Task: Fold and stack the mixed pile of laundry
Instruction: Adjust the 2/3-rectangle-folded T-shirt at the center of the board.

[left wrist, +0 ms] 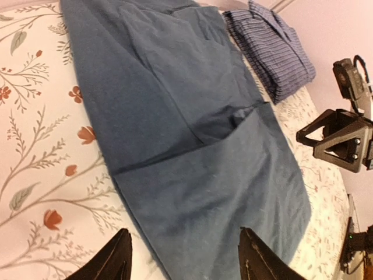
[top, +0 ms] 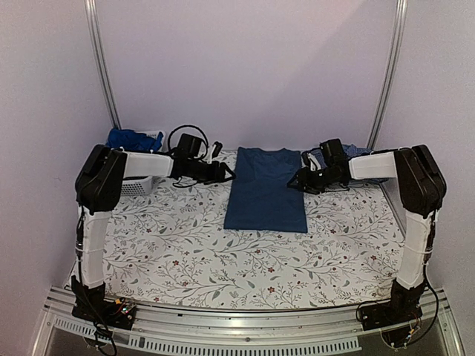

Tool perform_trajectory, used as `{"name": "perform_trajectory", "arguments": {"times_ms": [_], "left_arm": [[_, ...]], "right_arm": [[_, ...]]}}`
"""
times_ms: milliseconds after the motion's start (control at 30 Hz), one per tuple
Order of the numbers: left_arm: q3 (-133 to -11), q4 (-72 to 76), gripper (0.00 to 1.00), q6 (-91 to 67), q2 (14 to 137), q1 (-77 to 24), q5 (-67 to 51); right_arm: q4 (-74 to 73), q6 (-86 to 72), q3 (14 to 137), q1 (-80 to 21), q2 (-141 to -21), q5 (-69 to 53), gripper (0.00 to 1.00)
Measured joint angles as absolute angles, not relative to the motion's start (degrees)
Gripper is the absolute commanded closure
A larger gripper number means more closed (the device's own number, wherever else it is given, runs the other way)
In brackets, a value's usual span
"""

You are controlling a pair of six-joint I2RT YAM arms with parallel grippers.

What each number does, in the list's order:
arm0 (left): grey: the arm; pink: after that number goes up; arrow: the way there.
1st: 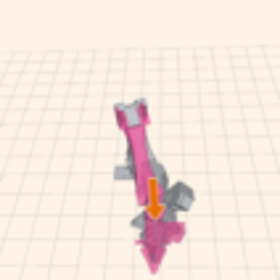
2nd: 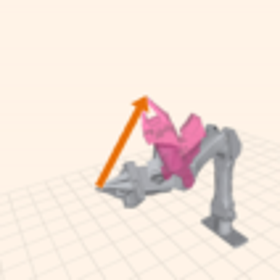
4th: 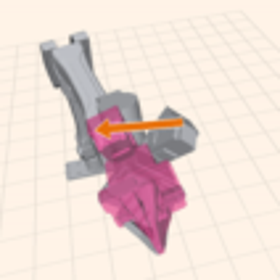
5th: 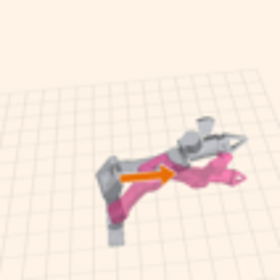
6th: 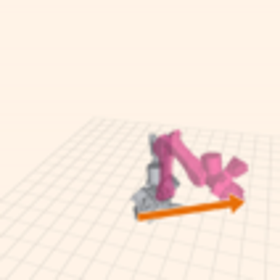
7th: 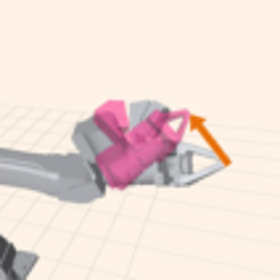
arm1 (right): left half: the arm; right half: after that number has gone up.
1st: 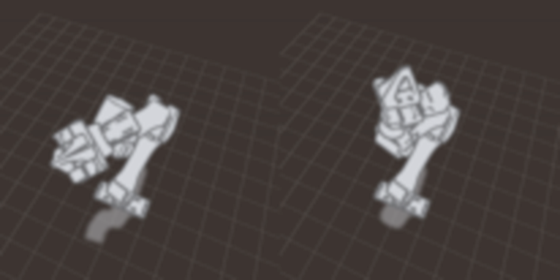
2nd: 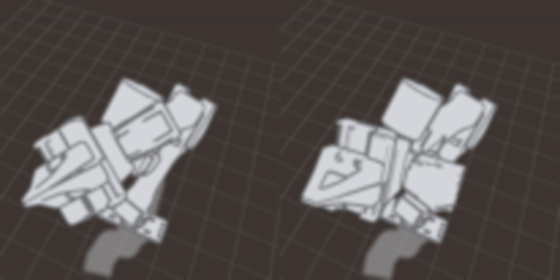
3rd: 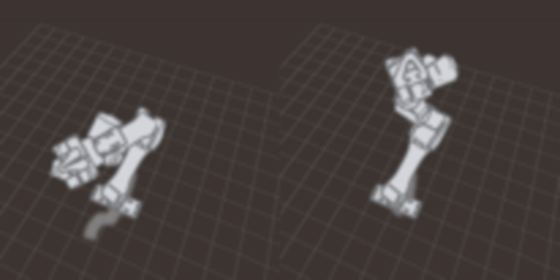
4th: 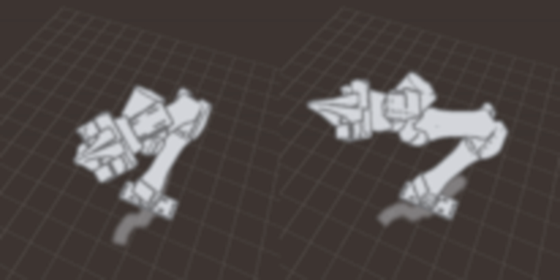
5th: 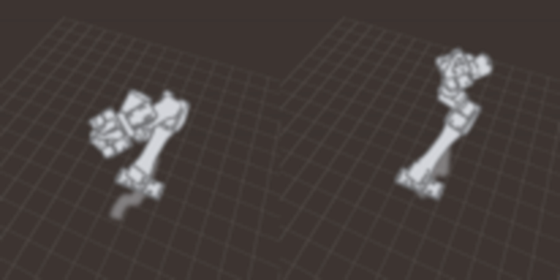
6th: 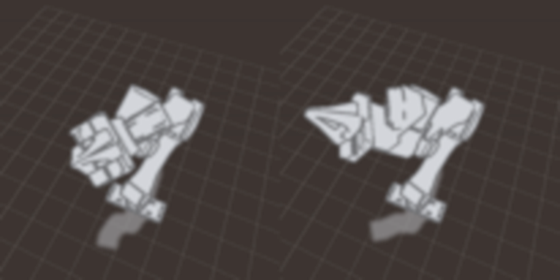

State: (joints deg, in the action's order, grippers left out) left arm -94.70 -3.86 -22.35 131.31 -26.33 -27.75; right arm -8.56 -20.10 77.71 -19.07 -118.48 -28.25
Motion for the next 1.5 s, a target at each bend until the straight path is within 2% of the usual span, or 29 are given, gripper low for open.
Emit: {"name": "perform_trajectory", "arguments": {"times_ms": [133,267,500,933,1100,1267,1500], "left_arm": [[-85.38,1.08,0.38,-22.87,123.0,-28.49,-29.34],[-77.12,6.22,0.39,-24.77,118.5,-32.42,-32.86],[-70.59,10.66,0.42,-27.57,119.7,-40.01,-35.86],[-54.61,26.15,0.43,-31.75,117.6,-40.84,-34.89],[-49.52,24.49,0.43,-32.6,112.64,-43.99,-33.63],[-51.44,16.38,0.44,-31.68,107.96,-43.03,-31.42],[-67.79,10.35,0.48,-28.93,110.78,-33.56,-26.04]], "right_arm": [[-6.83,-21.21,73.63,-22.39,-110.96,-30.55,0.47],[-1.34,-24.03,68.29,-26.63,-108.47,-34.54,0.47],[3.11,-29.32,58.22,-29.12,-110.59,-38.24,0.47],[11.88,-29.71,51.31,-28.62,-110.76,-40.88,0.48],[9.37,-29.52,47.2,-29.82,-106.06,-41.1,0.48],[1.91,-28.45,47.68,-28.34,-100.6,-39.29,0.48],[-4.08,-25.65,59.07,-21.3,-101.75,-32.58,0.48]]}}
